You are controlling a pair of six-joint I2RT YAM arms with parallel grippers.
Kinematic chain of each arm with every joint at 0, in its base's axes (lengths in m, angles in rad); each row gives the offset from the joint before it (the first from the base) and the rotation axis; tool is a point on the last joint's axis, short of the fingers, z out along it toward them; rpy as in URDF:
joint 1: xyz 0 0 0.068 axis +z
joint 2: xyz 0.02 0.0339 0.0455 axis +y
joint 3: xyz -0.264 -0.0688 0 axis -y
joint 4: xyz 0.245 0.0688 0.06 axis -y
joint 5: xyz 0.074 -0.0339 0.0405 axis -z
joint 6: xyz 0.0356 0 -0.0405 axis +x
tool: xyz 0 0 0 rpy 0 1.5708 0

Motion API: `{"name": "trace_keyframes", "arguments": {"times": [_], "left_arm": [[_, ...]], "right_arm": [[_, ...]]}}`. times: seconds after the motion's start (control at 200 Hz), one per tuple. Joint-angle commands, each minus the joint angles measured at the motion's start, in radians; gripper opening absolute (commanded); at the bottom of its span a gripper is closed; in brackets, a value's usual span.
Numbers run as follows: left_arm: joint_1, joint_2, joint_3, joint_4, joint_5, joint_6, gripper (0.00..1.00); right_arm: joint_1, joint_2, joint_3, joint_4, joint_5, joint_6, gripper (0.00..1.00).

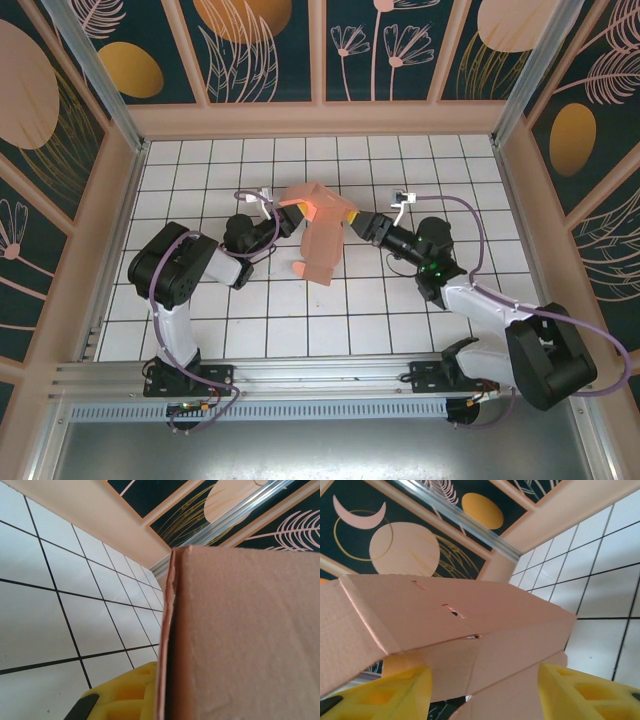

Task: Fold the paper box

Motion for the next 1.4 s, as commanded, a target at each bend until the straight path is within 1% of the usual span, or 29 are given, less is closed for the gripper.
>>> {"name": "trace_keyframes", "arguments": {"times": [0.0, 0.085, 0.21, 0.315, 0.435, 0.706, 0.761, 0.821, 0.861, 0.911, 0.931, 0.951, 1.056, 1.076, 1.196, 1.251, 1.276, 1.296, 1.356, 1.396], "left_arm": [[0.006, 0.019, 0.022, 0.059, 0.02, -0.008, 0.0], [0.005, 0.021, 0.023, 0.059, 0.019, -0.008, 0.0], [0.005, 0.019, 0.023, 0.052, 0.019, 0.004, 0.0], [0.005, 0.013, 0.015, 0.045, 0.006, 0.02, 0.0], [0.006, 0.003, 0.003, 0.039, -0.015, 0.043, 0.0], [0.004, -0.021, -0.006, -0.015, -0.059, 0.082, 0.0], [0.005, -0.025, -0.007, -0.025, -0.064, 0.089, 0.0], [0.005, -0.029, -0.009, -0.033, -0.07, 0.096, 0.0], [0.005, -0.03, -0.009, -0.036, -0.075, 0.097, 0.0], [0.005, -0.031, -0.011, -0.04, -0.078, 0.099, 0.0], [0.005, -0.034, -0.01, -0.042, -0.079, 0.101, 0.0], [0.004, -0.033, -0.01, -0.045, -0.08, 0.103, 0.0], [0.004, -0.035, -0.007, -0.051, -0.081, 0.104, 0.0], [0.004, -0.035, -0.008, -0.052, -0.079, 0.105, 0.0], [0.006, -0.035, -0.004, -0.057, -0.079, 0.106, 0.0], [0.005, -0.033, -0.003, -0.058, -0.078, 0.107, 0.0], [0.005, -0.032, -0.003, -0.058, -0.08, 0.106, 0.0], [0.004, -0.032, -0.003, -0.058, -0.079, 0.106, 0.0], [0.005, -0.03, -0.003, -0.057, -0.08, 0.107, 0.0], [0.004, -0.03, -0.003, -0.058, -0.08, 0.105, 0.0]], "right_arm": [[0.017, 0.025, 0.044, 0.082, -0.033, 0.018, 0.57], [0.021, 0.045, 0.055, 0.076, -0.032, 0.017, 0.54], [0.024, 0.077, 0.072, 0.056, -0.022, 0.029, 0.39], [0.026, 0.098, 0.084, 0.034, -0.021, 0.031, 0.35], [0.026, 0.11, 0.09, 0.015, -0.017, 0.035, 0.27], [0.026, 0.097, 0.102, -0.083, 0.029, 0.004, 0.03], [0.027, 0.095, 0.103, -0.099, 0.035, -0.007, 0.0], [0.027, 0.094, 0.105, -0.112, 0.042, -0.011, 0.03], [0.027, 0.094, 0.106, -0.116, 0.045, -0.014, 0.09], [0.029, 0.092, 0.103, -0.124, 0.051, -0.016, 0.19], [0.029, 0.091, 0.103, -0.129, 0.055, -0.017, 0.22], [0.029, 0.091, 0.103, -0.134, 0.06, -0.021, 0.22], [0.029, 0.089, 0.101, -0.156, 0.065, -0.037, 0.21], [0.029, 0.091, 0.099, -0.157, 0.065, -0.038, 0.19], [0.029, 0.091, 0.094, -0.165, 0.068, -0.044, 0.01], [0.029, 0.091, 0.094, -0.171, 0.074, -0.048, 0.0], [0.029, 0.089, 0.095, -0.175, 0.078, -0.047, 0.03], [0.029, 0.088, 0.096, -0.177, 0.084, -0.046, 0.07], [0.029, 0.086, 0.096, -0.18, 0.095, -0.043, 0.24], [0.029, 0.085, 0.096, -0.182, 0.102, -0.044, 0.26]]}}
